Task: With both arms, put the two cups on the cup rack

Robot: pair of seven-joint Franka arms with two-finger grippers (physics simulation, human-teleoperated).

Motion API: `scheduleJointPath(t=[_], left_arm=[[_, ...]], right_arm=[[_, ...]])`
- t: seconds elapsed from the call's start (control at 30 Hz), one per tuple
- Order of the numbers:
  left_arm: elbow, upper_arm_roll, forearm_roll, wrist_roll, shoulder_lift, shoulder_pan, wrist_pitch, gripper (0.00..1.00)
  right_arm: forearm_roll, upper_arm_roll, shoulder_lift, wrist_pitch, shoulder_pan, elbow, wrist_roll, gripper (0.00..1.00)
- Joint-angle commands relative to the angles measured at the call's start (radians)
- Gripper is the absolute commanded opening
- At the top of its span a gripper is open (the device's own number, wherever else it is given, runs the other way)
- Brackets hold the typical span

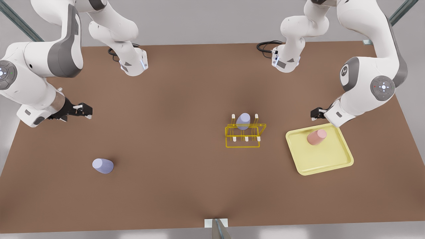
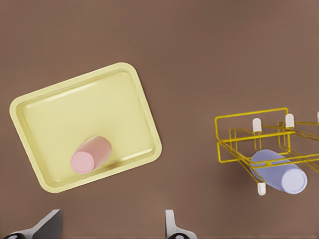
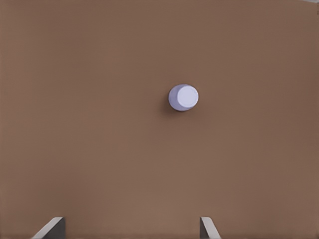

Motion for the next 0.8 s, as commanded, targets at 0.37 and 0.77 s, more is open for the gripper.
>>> scheduleJointPath(t=[0.37, 0.77], left_arm=[[-0.148, 0.135, -0.004, -0.059, 0.103, 0.025, 0.385, 1.0], [-0.353, 0.2, -0.027, -0.051, 0.154, 0.019, 0.681, 1.0]], right_arm=[[-0.061, -0.001, 0.468, 0.252, -0.126, 0.177, -0.017, 1.0], [0.02, 0.014, 0.528, 0.631, -0.169, -0.013, -0.02, 1.0]])
